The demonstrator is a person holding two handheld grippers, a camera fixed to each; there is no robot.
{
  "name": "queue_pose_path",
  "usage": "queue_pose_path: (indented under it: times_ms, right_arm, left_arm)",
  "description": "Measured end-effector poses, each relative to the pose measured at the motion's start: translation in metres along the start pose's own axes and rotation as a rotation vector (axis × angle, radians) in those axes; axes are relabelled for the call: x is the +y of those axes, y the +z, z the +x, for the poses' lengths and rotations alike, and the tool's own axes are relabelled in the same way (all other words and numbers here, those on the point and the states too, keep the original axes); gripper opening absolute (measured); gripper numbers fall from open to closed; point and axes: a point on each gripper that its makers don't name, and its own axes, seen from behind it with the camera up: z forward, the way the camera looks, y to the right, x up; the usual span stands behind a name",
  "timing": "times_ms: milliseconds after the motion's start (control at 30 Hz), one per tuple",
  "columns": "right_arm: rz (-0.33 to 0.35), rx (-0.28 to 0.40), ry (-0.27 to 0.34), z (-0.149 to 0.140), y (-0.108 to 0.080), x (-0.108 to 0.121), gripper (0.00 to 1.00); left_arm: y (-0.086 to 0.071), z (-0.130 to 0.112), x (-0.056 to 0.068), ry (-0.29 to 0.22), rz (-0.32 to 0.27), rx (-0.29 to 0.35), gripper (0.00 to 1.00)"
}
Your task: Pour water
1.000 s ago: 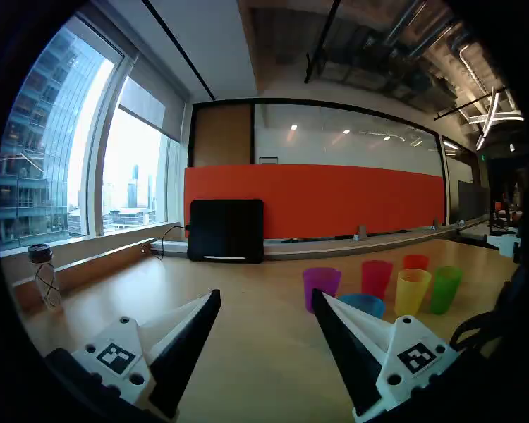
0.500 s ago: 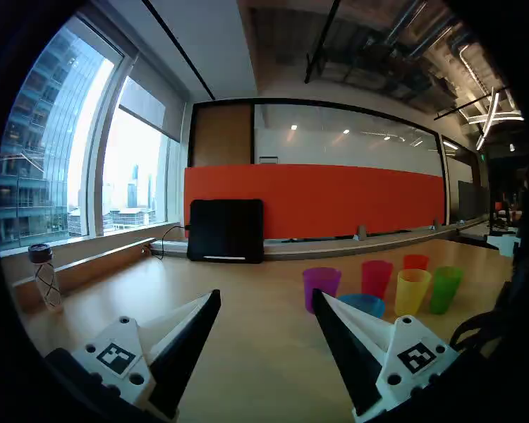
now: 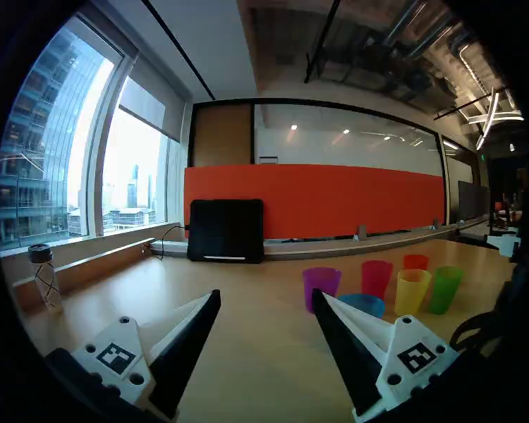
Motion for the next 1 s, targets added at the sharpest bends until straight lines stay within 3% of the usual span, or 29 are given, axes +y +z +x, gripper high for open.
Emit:
queue_pose_path:
  times_ms: [767, 1000]
  right_arm:
    - [0.001, 0.0, -0.001, 0.0, -0.0002, -0.0001, 1.0]
    - [0.003, -0.013, -0.011, 0.0085, 0.0002, -0.0003, 1.0]
  left_arm:
    - [0.0005, -0.002, -0.0007, -0.002, 0.001, -0.006, 0.96]
    - [0.0019, 0.0014, -0.006, -0.005, 0.009, -0.021, 0.96]
